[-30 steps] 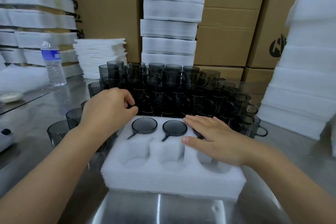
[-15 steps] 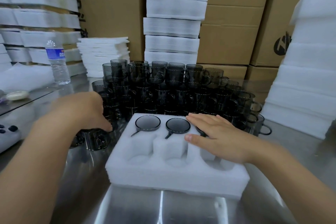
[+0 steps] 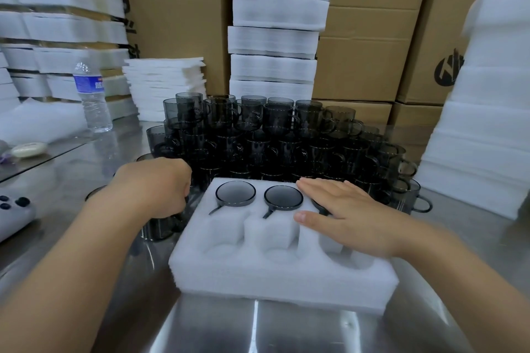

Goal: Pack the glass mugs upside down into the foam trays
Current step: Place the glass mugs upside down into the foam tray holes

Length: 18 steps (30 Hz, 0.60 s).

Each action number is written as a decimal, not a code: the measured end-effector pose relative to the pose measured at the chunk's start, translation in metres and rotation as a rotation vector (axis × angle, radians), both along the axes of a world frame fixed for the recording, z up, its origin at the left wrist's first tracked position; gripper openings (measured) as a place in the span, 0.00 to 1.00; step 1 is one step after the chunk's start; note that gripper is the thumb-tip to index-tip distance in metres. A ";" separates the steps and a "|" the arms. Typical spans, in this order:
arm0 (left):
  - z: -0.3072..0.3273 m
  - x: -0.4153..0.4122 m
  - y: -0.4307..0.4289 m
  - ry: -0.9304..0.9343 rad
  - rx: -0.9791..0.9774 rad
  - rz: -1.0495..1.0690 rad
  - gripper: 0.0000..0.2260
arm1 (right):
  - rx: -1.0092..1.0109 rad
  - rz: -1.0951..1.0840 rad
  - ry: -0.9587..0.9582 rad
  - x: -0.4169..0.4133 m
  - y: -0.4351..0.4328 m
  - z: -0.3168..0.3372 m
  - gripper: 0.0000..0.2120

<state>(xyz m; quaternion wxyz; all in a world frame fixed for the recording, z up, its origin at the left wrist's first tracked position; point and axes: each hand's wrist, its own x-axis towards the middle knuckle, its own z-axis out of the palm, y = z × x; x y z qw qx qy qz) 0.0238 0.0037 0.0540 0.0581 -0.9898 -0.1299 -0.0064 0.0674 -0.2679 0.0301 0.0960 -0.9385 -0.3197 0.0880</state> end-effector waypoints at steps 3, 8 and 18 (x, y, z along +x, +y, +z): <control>-0.003 0.000 -0.009 -0.026 0.015 -0.030 0.01 | -0.007 -0.004 -0.001 0.000 0.000 0.000 0.40; -0.002 -0.002 -0.021 -0.167 0.023 0.007 0.05 | -0.012 0.001 0.005 0.000 0.000 0.001 0.38; 0.004 -0.014 -0.040 -0.769 -0.048 -0.133 0.08 | 0.010 0.016 -0.016 0.003 -0.001 -0.001 0.36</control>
